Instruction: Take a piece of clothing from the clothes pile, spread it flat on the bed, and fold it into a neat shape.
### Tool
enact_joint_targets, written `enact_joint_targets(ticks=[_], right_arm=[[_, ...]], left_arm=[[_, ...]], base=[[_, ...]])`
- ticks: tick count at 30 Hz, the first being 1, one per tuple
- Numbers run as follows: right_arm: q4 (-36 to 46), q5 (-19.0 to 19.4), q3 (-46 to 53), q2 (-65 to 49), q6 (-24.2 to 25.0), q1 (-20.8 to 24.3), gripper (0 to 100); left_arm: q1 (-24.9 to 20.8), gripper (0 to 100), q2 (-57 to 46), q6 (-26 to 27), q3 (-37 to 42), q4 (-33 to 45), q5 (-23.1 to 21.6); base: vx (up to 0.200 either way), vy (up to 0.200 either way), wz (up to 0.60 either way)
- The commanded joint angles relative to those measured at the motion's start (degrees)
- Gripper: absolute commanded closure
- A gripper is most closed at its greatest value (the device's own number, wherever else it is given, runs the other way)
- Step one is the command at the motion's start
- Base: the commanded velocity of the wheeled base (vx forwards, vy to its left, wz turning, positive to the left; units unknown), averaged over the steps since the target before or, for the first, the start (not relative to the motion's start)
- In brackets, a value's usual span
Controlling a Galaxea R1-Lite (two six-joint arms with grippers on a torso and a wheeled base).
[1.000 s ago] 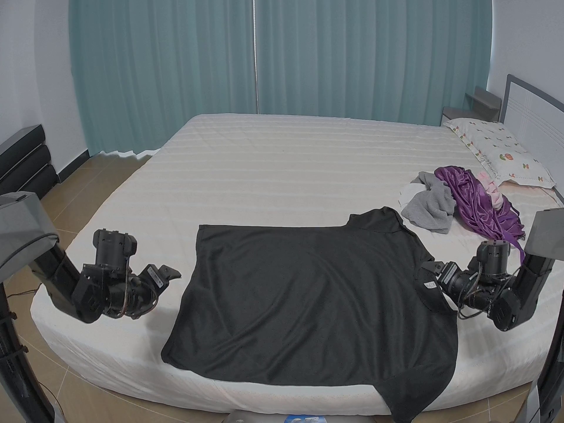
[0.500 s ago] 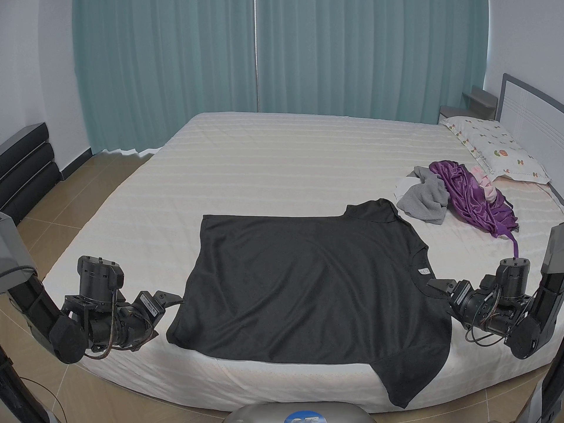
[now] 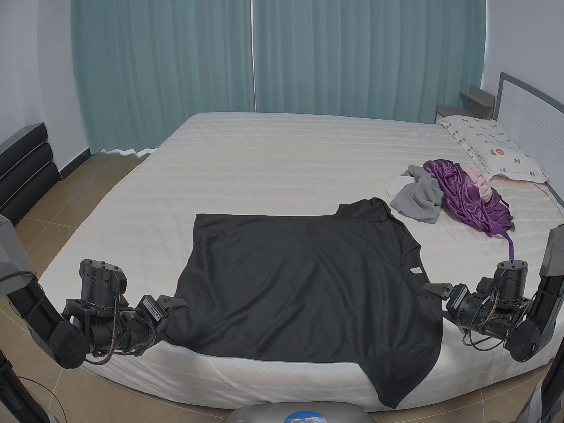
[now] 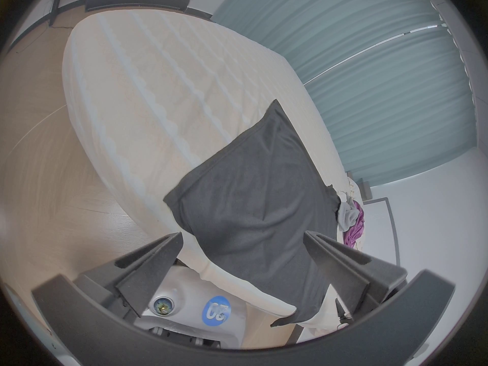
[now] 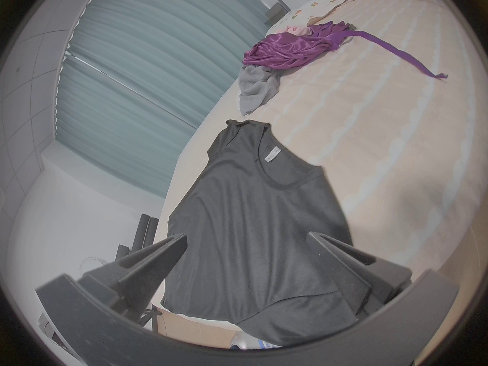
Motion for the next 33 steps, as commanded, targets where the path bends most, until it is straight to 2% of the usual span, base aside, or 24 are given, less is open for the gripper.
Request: enact_joint_targets(ticks=[1,5,14,25,33], right_arm=[[0.0,0.0,0.0,0.3,0.0,0.1,0],[0.0,0.0,0.1,0.9,0.0,0.1,0],[0.0,0.0,0.5,0.9,0.0,0.4,0],[0.0,0.0,0.6,0.9,0.1,0.5,0],[0.0,0.0,0.5,1.0,0.1,0.4,0]], left_arm=[[-0.2,0,0.4,0.9,1.3,-0.2,0.8],[-0.7,0,0.2,1.2,2.3,-0.2,3.8],[0.3,0,2.8,3.5,4.9,-0.2,7.2],[4.2,0,5.4,3.7,6.1,-0.8,8.7],[6.1,0,12.1,3.8,6.6,-10.2,8.8]], base=[[0.0,0.0,0.0],[0.0,0.0,0.0],[0.0,0.0,0.0],[0.0,0.0,0.0],[0.0,0.0,0.0]])
